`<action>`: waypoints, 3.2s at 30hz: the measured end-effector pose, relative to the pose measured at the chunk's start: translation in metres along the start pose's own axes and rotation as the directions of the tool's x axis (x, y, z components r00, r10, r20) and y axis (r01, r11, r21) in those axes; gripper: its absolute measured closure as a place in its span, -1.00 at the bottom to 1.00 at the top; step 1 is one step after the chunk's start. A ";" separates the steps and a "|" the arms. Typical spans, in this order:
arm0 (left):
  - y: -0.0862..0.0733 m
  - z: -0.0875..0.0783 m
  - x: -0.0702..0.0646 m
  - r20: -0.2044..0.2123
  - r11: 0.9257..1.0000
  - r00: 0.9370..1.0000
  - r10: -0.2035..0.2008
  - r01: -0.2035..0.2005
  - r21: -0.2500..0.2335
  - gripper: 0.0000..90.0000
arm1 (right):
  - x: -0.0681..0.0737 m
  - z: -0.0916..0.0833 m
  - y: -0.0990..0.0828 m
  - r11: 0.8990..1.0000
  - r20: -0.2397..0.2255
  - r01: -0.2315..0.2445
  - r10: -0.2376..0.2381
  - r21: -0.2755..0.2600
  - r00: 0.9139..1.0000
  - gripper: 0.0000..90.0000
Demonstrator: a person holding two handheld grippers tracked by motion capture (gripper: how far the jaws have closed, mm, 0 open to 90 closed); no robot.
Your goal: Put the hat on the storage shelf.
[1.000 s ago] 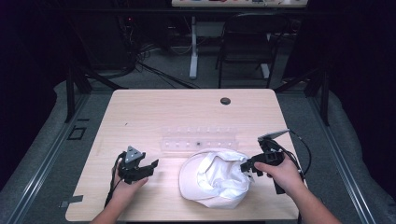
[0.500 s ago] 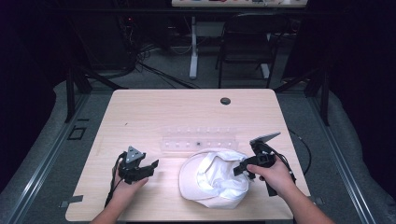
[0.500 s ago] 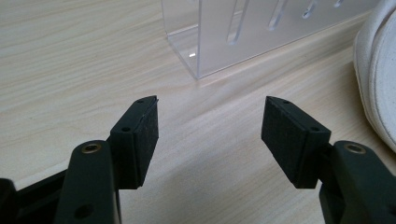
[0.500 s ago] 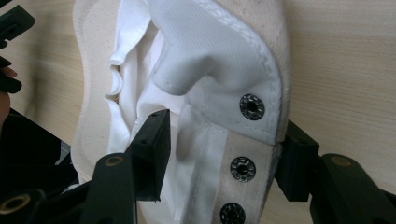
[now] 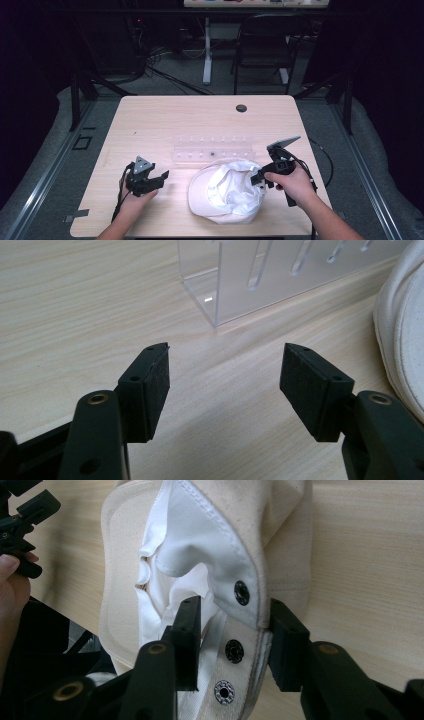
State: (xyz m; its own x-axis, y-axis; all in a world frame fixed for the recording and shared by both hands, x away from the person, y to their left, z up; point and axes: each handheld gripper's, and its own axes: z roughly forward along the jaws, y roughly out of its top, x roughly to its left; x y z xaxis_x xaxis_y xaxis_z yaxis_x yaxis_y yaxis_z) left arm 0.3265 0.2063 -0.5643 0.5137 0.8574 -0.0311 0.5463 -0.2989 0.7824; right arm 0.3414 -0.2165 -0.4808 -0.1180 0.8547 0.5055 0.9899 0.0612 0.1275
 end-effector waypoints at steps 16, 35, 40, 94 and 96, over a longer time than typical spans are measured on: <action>0.000 0.001 -0.001 0.003 1.000 1.000 -0.004 0.004 0.001 -0.17 | 0.010 -0.014 0.002 1.000 0.056 0.018 -0.017 -0.016 0.998 0.79; 0.000 0.001 -0.002 0.013 1.000 1.000 0.003 -0.003 0.003 -0.17 | 0.024 -0.019 0.006 0.998 0.164 0.061 -0.064 0.021 0.984 0.81; -0.001 0.002 -0.003 0.013 1.000 1.000 0.006 -0.006 0.000 -0.17 | 0.029 -0.028 0.011 0.997 0.153 0.071 -0.075 0.033 0.985 0.81; -0.001 0.002 -0.005 0.023 1.000 1.000 0.010 -0.010 0.003 -0.16 | 0.067 -0.118 0.032 0.999 -0.028 0.019 -0.020 -0.038 0.999 0.81; -0.001 0.002 -0.006 0.024 1.000 1.000 0.010 -0.010 0.004 -0.16 | 0.069 -0.122 0.032 0.999 -0.024 0.019 -0.020 -0.041 1.000 0.81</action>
State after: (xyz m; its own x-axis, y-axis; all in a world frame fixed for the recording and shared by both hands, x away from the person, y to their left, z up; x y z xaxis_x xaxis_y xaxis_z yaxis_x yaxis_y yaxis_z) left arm 0.3245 0.2007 -0.5663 0.5349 0.8440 -0.0388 0.5439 -0.3089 0.7802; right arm 0.3559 -0.2187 -0.3382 -0.1398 0.8407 0.5232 0.9834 0.0563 0.1723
